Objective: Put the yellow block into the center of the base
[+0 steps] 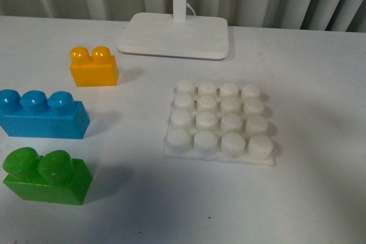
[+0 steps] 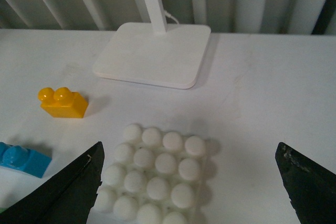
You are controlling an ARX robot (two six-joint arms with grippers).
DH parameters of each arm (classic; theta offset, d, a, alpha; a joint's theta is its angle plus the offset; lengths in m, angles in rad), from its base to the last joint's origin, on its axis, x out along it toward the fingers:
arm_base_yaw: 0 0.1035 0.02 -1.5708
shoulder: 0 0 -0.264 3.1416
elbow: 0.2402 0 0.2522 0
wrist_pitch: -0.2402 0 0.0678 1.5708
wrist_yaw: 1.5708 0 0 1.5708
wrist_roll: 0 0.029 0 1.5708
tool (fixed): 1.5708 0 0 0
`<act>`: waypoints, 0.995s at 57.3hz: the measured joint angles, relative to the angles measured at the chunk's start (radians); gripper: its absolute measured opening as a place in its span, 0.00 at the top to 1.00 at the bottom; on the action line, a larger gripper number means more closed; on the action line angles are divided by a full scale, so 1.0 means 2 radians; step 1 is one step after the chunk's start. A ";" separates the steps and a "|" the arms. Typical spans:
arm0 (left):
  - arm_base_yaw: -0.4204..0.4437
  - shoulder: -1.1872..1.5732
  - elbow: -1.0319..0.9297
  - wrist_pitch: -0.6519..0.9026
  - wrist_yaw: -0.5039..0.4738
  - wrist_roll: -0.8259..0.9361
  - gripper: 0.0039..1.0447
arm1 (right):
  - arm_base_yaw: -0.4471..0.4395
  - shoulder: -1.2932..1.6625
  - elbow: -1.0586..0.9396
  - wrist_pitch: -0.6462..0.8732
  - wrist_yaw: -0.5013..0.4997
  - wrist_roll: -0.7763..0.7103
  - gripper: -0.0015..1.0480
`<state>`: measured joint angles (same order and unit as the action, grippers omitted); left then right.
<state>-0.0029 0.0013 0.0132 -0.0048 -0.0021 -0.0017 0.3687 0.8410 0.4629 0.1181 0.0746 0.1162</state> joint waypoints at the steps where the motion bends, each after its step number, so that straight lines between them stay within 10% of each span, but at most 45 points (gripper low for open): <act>1: 0.000 0.000 0.000 0.000 0.000 0.000 0.06 | -0.006 -0.015 -0.008 -0.001 -0.004 -0.002 0.09; 22: 0.000 0.000 0.000 0.000 0.001 0.000 0.06 | -0.126 -0.203 -0.079 -0.022 -0.056 0.019 0.09; 29: 0.000 0.000 0.000 0.000 0.000 0.000 0.06 | -0.121 -0.219 -0.113 0.021 0.021 -0.031 0.29; 51: 0.000 0.000 0.000 0.000 0.001 0.000 0.06 | -0.183 -0.284 -0.179 0.023 -0.037 -0.055 0.99; 57: 0.000 0.000 0.000 0.000 0.001 0.000 0.06 | -0.184 -0.299 -0.190 0.020 -0.037 -0.056 0.99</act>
<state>-0.0029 0.0013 0.0132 -0.0044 -0.0006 -0.0017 0.0013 0.2420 0.0830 0.1577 0.0013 0.0032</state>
